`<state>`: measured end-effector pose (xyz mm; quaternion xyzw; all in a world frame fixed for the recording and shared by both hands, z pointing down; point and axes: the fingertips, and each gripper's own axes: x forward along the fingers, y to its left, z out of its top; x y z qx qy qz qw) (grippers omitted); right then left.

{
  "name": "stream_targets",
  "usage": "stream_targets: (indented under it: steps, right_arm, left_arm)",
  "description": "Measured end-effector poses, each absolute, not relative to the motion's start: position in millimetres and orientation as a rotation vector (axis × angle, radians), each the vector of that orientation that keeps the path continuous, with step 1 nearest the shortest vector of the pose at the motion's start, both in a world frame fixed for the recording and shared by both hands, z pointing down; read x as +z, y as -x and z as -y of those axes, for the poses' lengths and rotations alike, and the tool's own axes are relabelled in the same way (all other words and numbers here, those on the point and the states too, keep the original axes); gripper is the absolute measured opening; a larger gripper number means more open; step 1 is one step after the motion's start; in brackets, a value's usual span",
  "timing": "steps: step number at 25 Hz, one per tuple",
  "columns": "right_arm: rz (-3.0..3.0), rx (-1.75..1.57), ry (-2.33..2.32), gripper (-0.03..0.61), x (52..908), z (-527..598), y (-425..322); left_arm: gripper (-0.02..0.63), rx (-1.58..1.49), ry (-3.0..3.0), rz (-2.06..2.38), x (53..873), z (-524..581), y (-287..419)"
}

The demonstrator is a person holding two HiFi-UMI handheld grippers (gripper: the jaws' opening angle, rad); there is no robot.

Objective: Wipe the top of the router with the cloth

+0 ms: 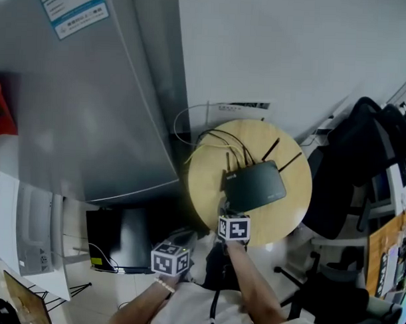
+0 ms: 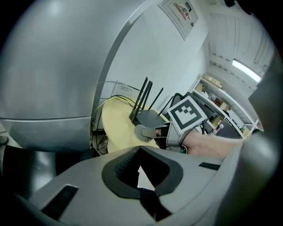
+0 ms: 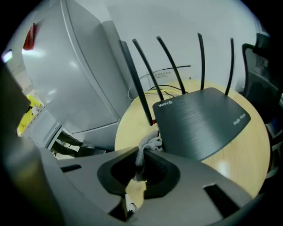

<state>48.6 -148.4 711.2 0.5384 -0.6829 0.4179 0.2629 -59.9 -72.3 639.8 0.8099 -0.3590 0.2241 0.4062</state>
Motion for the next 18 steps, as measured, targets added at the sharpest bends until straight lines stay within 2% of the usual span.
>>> stream_targets:
  steps: [9, 18]
  right_arm:
    - [1.771, 1.176, -1.598, 0.034, 714, 190, -58]
    - [1.752, 1.254, -1.605, 0.034, 719, 137, -75]
  left_arm:
    - [-0.003, 0.556, -2.025, 0.93, 640, 80, 65]
    - [-0.003, 0.567, -2.054, 0.891, 638, 72, 55]
